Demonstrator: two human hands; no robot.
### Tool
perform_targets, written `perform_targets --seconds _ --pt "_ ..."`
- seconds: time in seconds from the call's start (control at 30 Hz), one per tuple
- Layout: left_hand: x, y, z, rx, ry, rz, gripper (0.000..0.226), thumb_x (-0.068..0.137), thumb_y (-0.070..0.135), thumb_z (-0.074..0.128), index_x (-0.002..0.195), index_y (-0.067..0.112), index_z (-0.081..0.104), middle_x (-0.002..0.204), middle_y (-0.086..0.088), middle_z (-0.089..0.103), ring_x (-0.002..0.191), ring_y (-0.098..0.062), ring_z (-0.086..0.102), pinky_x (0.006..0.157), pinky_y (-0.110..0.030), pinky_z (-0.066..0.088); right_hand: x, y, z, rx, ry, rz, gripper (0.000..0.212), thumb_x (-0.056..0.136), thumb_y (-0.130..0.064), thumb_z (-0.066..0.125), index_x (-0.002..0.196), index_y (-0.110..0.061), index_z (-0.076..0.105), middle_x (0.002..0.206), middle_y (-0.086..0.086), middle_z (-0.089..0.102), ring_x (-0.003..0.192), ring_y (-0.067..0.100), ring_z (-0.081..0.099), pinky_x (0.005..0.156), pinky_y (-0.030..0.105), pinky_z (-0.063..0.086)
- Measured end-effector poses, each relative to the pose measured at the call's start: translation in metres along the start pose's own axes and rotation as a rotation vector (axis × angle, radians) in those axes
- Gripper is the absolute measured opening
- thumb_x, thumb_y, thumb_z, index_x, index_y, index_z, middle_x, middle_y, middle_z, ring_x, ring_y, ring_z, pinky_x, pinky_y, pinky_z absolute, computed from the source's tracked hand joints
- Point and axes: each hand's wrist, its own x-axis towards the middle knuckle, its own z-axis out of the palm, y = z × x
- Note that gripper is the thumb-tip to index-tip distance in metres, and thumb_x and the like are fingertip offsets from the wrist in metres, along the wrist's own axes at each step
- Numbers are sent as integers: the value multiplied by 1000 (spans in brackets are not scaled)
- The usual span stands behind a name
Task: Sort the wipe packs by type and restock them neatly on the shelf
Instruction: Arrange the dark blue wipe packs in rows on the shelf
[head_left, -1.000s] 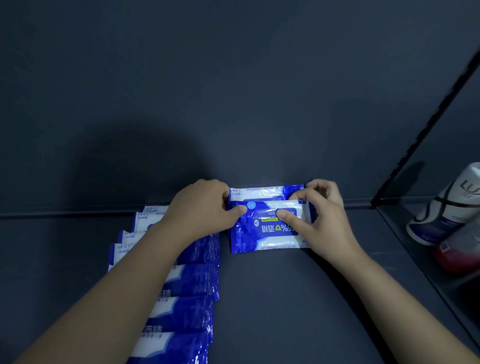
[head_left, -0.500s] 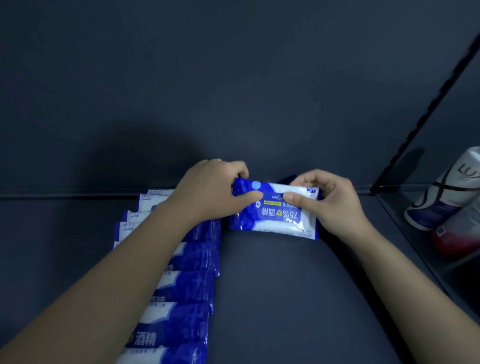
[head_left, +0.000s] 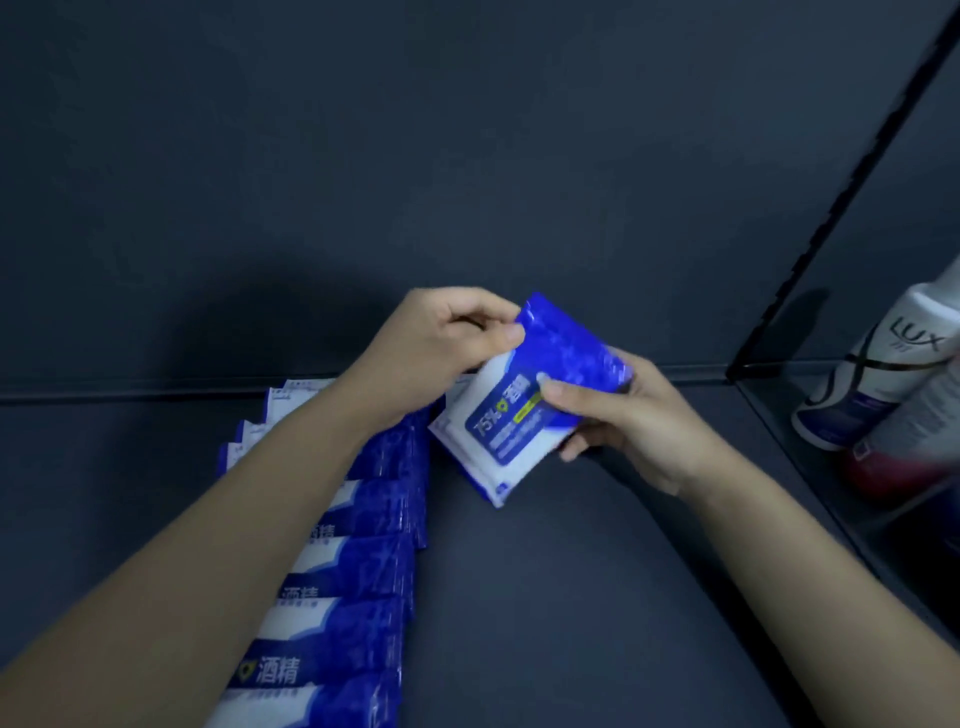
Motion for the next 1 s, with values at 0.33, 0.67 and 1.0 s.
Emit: perform_targets --seconds 0.33,0.67,1.0 --pt "1 -26 -7 432 -284 -45 36 81 15 74 114 25 63 104 4 65 76 -6 59 69 -17 44 5 7 -9 -253 181 61 28 75 -4 78 100 -9 65 82 3 73 66 13 66 52 21 52" --pt "-8 -34 5 894 -297 155 68 60 64 78 116 31 57 104 18 56 101 -2 50 93 -24 39 4 17 -20 -753 181 14 57 63 -36 85 112 -36 56 107 -10 49 95 11 61 90 35 52" --pt "-15 -31 9 1167 -267 264 93 59 76 40 136 24 44 116 12 56 106 -12 50 94 -28 39 4 24 -20 -992 132 -183 58 81 -47 67 134 -28 51 129 -11 46 119 5 46 96 17 36"
